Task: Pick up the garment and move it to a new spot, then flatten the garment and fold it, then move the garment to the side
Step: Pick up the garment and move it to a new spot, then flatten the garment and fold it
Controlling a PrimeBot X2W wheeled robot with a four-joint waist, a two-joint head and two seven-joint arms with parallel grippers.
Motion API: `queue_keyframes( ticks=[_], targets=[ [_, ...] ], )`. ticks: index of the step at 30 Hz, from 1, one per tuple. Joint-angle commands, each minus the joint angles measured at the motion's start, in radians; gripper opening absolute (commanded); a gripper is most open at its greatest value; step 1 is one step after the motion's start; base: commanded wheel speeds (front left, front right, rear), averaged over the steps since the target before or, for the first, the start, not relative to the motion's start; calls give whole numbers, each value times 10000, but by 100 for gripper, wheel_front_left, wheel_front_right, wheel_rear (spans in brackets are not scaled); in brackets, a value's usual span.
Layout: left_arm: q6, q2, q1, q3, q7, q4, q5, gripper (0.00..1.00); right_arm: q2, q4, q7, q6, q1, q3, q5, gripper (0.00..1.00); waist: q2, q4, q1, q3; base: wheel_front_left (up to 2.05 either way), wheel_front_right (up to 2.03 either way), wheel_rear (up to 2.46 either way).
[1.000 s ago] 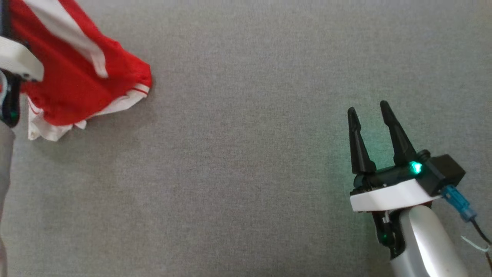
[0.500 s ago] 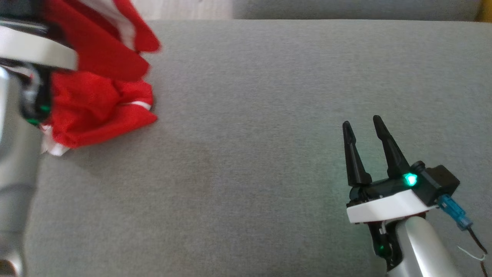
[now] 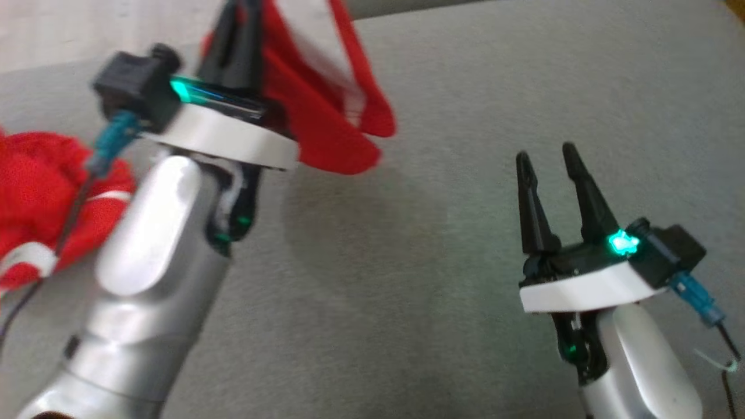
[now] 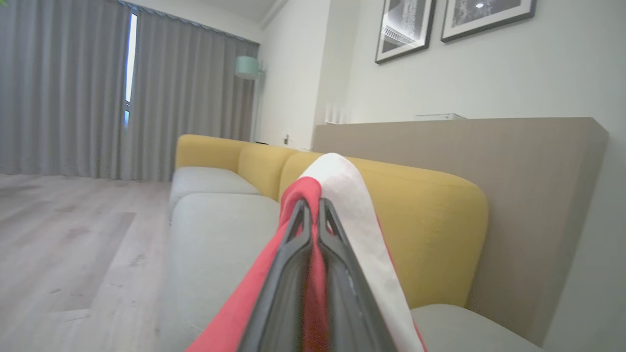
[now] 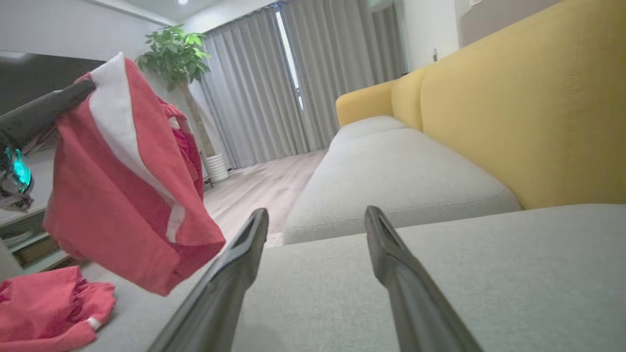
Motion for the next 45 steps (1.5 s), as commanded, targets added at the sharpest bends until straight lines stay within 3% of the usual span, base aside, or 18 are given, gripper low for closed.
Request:
queue_keyframes(
  ticks=[1, 2, 3, 4, 5, 6, 10, 15, 25, 35, 41, 45],
  targets=[
    [54, 29, -596, 187, -68, -150, 57, 0, -27, -375, -107, 75, -386, 267, 131, 100, -1, -790, 0, 379, 0, 0, 0],
    [78, -105, -671, 121, -93, 21, 74, 0, -27, -394, -107, 75, -431, 301, 176, 100, -1, -943, 0, 443, 0, 0, 0],
    [112, -197, -761, 79, -159, 220, 125, 24, -27, -411, -107, 75, -470, 344, 211, 100, -1, -1086, 0, 500, 0, 0, 0],
    [143, -260, -855, 44, -272, 435, 206, 91, -27, -431, -107, 75, -501, 364, 248, 100, -1, -1199, 0, 544, 0, 0, 0],
    [143, -260, -855, 44, -272, 435, 206, 91, -27, -431, -107, 75, -501, 364, 248, 100, -1, -1199, 0, 544, 0, 0, 0],
    [157, -304, -942, 16, -396, 666, 281, 100, -27, -447, -107, 75, -528, 370, 280, 100, -1, -1285, 0, 582, 0, 0, 0],
    [170, -306, -1151, 87, -968, 1561, 519, 100, -27, -518, -107, 75, -535, 250, 326, 100, -1, -1299, 0, 643, 0, 0, 0],
    [-43, -97, -742, 440, -1354, 1983, 597, 100, -27, -528, -107, 75, -388, -147, 142, 100, -1, -654, 0, 481, 0, 0, 0],
    [-771, 146, 2329, 1309, -1413, 454, 1247, 100, -27, -266, -107, 75, 292, -892, -499, 100, -1, 1149, 0, -241, 0, 0, 0],
    [-860, -861, 5562, 2311, -1415, -754, 2006, 100, -27, 235, -107, 75, 843, -1106, -683, 100, -1, 1639, 0, -717, 0, 0, 0],
    [-1091, -1311, 5907, 2664, -1415, -1044, 2472, 100, -27, 924, -107, 75, 447, -1451, -982, 100, -1, 1827, 0, -558, 0, 0, 0],
    [-1267, -1433, 5752, 2613, -1416, -1011, 2709, 100, -27, 2131, -107, 75, -127, -1736, -1223, 100, -1, 1998, 0, -305, 0, 0, 0]
  ],
)
